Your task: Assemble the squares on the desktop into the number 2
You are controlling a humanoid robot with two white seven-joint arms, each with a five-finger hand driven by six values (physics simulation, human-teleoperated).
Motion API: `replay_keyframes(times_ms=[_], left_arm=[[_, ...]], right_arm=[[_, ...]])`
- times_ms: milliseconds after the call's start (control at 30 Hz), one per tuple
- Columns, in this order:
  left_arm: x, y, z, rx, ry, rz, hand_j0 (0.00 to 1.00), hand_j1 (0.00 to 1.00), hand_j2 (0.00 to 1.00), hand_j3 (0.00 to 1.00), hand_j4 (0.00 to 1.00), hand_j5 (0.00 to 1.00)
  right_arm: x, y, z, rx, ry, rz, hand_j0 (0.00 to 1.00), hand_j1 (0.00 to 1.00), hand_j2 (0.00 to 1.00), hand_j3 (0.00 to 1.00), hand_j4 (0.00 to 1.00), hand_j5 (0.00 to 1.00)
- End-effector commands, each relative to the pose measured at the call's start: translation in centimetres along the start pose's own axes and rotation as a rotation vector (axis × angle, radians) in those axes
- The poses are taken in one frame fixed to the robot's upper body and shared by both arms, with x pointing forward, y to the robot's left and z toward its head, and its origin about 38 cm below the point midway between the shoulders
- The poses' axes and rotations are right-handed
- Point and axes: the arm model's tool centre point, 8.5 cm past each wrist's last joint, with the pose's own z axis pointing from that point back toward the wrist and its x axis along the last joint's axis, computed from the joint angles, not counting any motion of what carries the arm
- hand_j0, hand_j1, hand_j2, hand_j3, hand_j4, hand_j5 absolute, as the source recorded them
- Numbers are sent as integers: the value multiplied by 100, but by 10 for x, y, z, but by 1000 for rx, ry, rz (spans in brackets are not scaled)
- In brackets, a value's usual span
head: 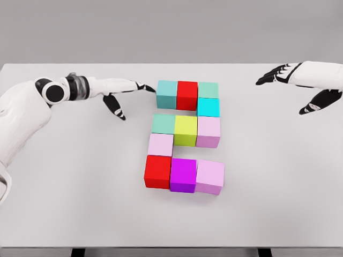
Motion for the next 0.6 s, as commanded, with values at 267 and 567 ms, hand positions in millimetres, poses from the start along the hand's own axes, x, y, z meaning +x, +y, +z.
replay_keyframes(times_ms=[267,567], left_arm=[[-41,12,70,105,67,71,100,100,100,100,100,100],[-36,10,96,92,49,4,100,100,100,100,100,100]], right_arm=[[3,-8,1,-24,-9,7,100,100,100,100,100,100],[6,-8,1,-21,-13,13,100,100,100,100,100,100]])
